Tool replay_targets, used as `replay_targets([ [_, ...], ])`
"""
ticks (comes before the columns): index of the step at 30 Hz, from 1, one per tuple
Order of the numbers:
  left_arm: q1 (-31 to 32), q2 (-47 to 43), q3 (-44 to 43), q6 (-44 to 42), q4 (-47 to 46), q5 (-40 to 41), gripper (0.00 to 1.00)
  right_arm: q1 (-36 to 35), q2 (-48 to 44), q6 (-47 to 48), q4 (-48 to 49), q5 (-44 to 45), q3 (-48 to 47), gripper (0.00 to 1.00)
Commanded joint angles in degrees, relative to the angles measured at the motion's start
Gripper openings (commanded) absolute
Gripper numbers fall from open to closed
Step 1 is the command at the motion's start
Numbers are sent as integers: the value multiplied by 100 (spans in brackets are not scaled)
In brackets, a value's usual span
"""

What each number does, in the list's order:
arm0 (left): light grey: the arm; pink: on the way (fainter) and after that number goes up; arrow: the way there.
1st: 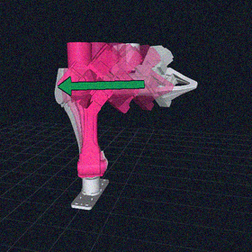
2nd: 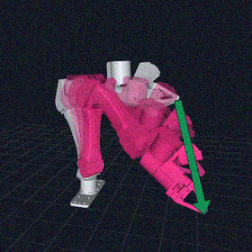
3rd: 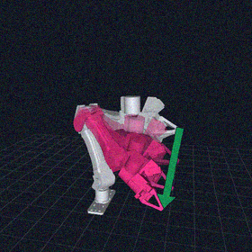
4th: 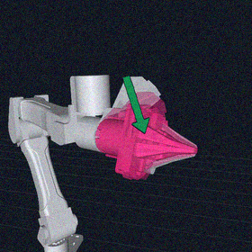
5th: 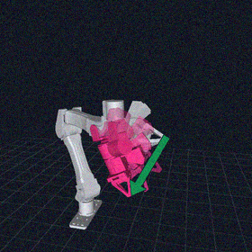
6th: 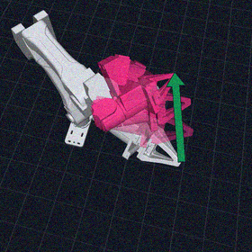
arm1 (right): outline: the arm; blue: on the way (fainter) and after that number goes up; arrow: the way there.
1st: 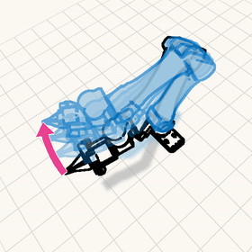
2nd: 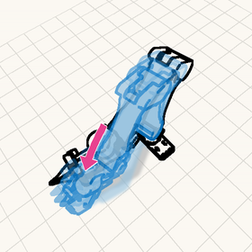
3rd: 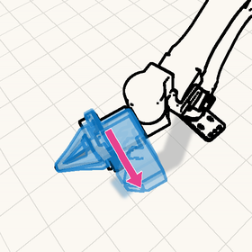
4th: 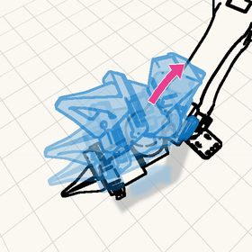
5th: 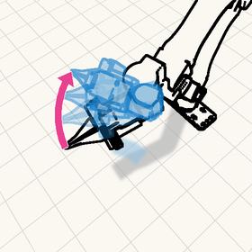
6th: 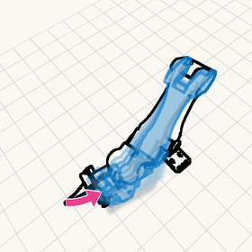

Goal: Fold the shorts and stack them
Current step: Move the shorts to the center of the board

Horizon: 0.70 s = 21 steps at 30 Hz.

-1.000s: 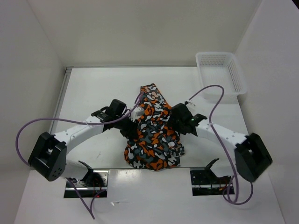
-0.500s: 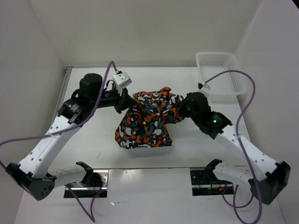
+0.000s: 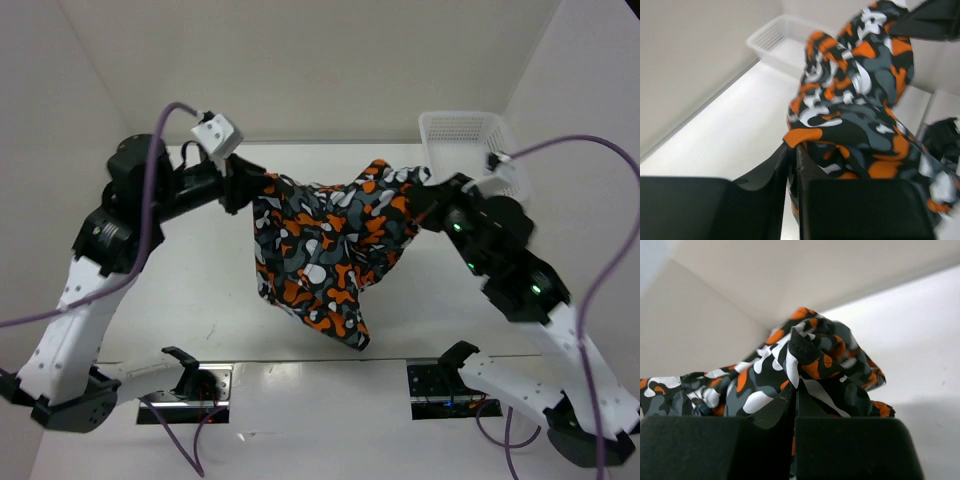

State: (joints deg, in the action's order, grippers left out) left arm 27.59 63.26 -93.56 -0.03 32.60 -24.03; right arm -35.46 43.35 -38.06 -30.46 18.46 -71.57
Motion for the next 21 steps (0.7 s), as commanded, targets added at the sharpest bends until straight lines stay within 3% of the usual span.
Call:
replay_targets([
  [1, -324, 905, 224, 3, -69, 839, 83, 353, 1565, 36, 329, 0, 293, 0],
  [2, -647, 1107, 224, 3, -130, 656, 97, 565, 1919, 105, 443, -157, 241, 3],
  [4, -904, 1932, -422, 3, 245, 506, 100, 1039, 3127, 237, 638, -719, -119, 34],
  [5, -1018, 2188, -426, 3, 412, 331, 100, 1094, 3518, 316, 542, -721, -338, 45],
  [6, -1150, 2486, -740, 3, 623, -63, 100, 1094, 3835, 317, 228, -721, -819, 47],
  [7, -1151, 2489, -743, 3, 625, -241, 100, 1094, 4056, 378, 120, -512, -989, 58],
  [9, -1151, 2157, -246, 3, 398, -348, 100, 1094, 3945, 379, 276, -510, -764, 63],
  [10, -1151, 1972, 28, 3, 301, -348, 94, 1094, 3779, 379, 582, -510, -562, 67],
  [12, -1151, 1506, 564, 3, 229, -409, 64, 1347, 3339, 326, 760, -816, 19, 64],
  [13, -1151, 1391, 819, 3, 229, -409, 48, 1349, 3242, 248, 708, -870, 168, 57],
  [14, -1151, 1208, 1370, 3, 229, -522, 17, 1401, 3136, 247, 708, -870, 457, 44],
  [15, -1151, 1119, 1662, 3, 282, -584, 9, 1402, 2927, 169, 630, -922, 625, 37],
  [17, -1151, 839, 2530, 3, 221, -848, 4, 1402, 2697, 63, 629, -1186, 1231, 23],
  [19, -889, 583, 3008, 3, 72, -849, 8, 1402, 2337, -200, 629, -1423, 1853, 20],
  [20, -774, 582, 3193, 3, 71, -849, 14, 1402, 2214, -306, 629, -1702, 2066, 22],
  [21, -660, 512, 3464, 3, 71, -849, 36, 1402, 1995, -524, 707, -1862, 2268, 28],
])
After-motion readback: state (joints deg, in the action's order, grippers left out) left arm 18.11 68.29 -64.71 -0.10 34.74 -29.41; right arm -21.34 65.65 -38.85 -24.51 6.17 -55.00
